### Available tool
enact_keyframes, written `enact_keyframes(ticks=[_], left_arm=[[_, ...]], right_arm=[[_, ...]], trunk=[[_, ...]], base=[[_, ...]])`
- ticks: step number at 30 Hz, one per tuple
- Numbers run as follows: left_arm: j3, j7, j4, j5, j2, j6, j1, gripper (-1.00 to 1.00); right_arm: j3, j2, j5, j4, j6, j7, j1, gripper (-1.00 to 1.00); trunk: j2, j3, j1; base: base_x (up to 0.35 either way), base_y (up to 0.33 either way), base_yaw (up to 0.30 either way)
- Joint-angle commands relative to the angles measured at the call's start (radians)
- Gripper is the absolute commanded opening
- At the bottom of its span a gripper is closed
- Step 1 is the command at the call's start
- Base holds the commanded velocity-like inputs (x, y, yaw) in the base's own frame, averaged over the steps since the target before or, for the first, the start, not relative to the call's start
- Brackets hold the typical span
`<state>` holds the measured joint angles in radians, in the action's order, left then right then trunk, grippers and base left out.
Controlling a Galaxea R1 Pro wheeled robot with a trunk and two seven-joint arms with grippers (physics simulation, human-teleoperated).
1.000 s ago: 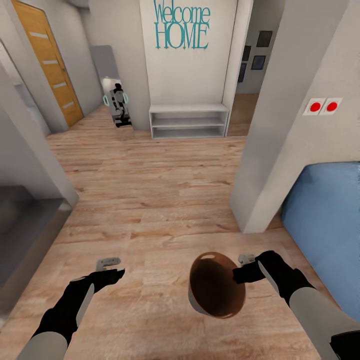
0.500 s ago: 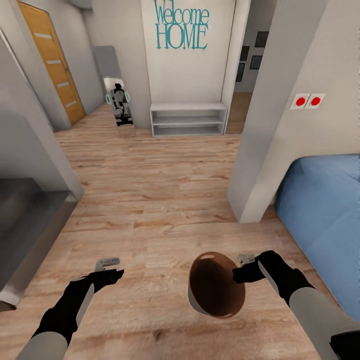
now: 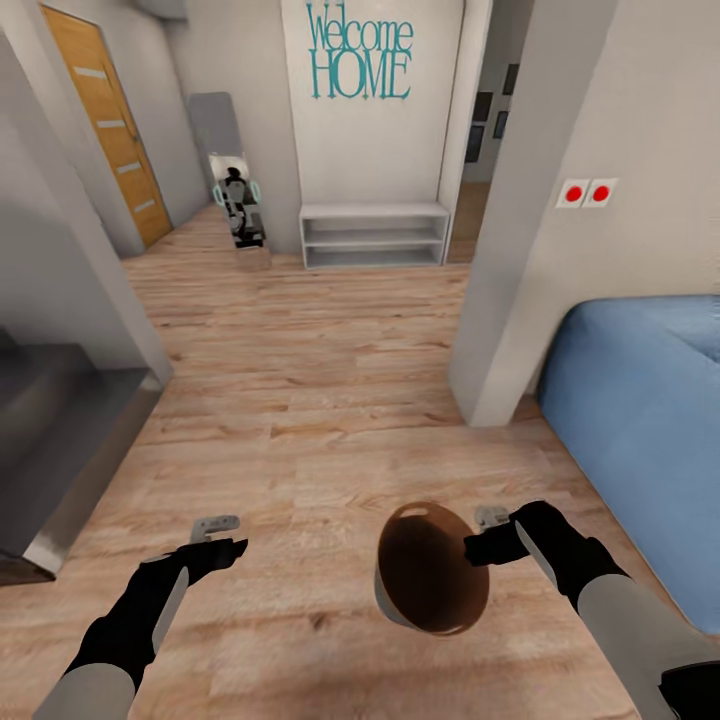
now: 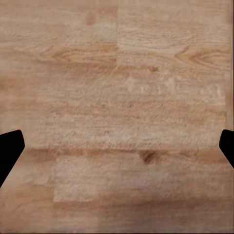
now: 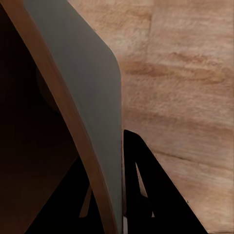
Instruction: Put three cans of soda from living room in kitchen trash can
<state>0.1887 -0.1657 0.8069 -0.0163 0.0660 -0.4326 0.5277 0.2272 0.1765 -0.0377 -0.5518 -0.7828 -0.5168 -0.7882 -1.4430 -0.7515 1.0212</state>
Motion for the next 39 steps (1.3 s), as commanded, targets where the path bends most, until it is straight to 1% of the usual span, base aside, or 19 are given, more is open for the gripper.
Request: enact_keyframes(ticks=[1,11,15,27,33,39], left_arm=[[0.000,0.000,0.000,0.000,0.000,0.000,0.000,1.00],[0.000,0.000,0.000,-0.001,0.000,0.001,0.000,1.00],[0.000,0.000,0.000,-0.001,0.001,0.001,0.000,1.00],[0.000,0.000,0.000,-0.001,0.003,0.003,0.000,1.00],[0.000,0.000,0.000,-0.001,0.003,0.003,0.000,1.00],[0.000,0.000,0.000,-0.002,0.003,0.003,0.000,1.00]], right_arm=[[-0.001,0.000,-0.019,0.000,-0.005,-0.005,0.000,-1.00],[-0.006,0.000,-0.024,0.000,-0.006,-0.005,0.000,-1.00],[-0.007,0.000,-0.024,0.000,-0.006,-0.005,0.000,-1.00],[-0.013,0.001,-0.025,0.000,-0.008,-0.006,0.000,-1.00],[-0.012,0.000,-0.027,-0.001,-0.007,-0.006,0.000,-1.00],[-0.015,0.000,-0.028,-0.001,-0.009,-0.010,0.000,-1.00]], trunk=[[0.000,0.000,0.000],[0.000,0.000,0.000],[0.000,0.000,0.000],[0.000,0.000,0.000],[0.000,0.000,0.000],[0.000,-0.003,0.000]], base=[[-0.326,0.000,-0.139],[-0.322,0.000,-0.219],[-0.220,0.000,-0.249],[-0.036,0.000,-0.247],[-0.015,0.009,-0.075],[-0.180,0.183,-0.145]])
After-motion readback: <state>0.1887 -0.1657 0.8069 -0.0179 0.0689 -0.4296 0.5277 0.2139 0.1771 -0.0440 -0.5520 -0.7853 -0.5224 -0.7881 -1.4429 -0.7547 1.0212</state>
